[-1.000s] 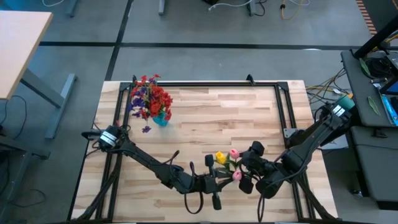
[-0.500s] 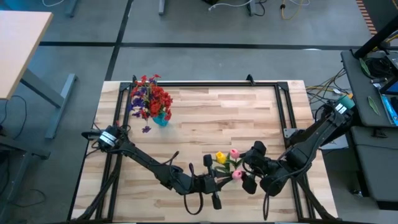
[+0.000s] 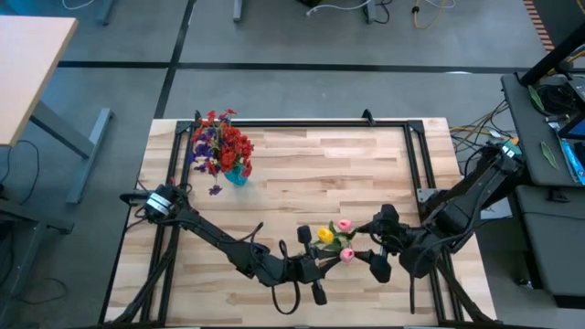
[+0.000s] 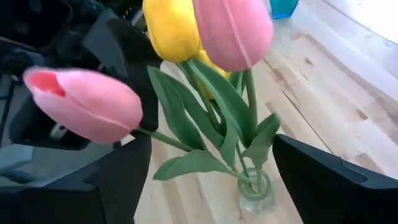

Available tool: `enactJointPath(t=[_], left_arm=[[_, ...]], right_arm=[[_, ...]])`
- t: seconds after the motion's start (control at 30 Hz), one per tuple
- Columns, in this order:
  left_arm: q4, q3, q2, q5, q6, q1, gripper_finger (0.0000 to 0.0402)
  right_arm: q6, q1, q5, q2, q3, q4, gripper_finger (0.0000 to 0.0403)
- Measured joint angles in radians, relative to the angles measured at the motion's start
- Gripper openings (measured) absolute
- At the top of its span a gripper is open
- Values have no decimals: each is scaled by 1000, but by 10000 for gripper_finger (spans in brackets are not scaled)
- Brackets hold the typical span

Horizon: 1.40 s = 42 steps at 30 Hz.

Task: Sort flowers into vase by color
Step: Put the pink tulip into the transparent vase, then return to Home Position

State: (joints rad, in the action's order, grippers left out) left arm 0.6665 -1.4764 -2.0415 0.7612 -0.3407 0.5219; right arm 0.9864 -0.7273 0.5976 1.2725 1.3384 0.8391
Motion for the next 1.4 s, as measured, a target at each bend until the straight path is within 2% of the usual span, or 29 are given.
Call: enactJointPath(t=[0.57,0.67,0.83,1.07,1.23,1.4], left_arm=[[3,-27,0,24,9,-1,12],[-25,-29,0,25,43,-1,36],[-100,-29,9,24,89,-1,107],[-127,-29,28,71,54,34,197],[-194,-29,71,93,55,59,225],[-269,-29,98,115,68,76,230]], right_arm=[[16,-2,-1,-62,1,-2,327],[16,-5,-4,-62,1,-3,327],[32,-25,-5,-62,1,-2,327],[82,-61,-3,-62,1,33,327],[140,-73,5,-69,4,82,327],[150,-74,1,-77,19,90,327]])
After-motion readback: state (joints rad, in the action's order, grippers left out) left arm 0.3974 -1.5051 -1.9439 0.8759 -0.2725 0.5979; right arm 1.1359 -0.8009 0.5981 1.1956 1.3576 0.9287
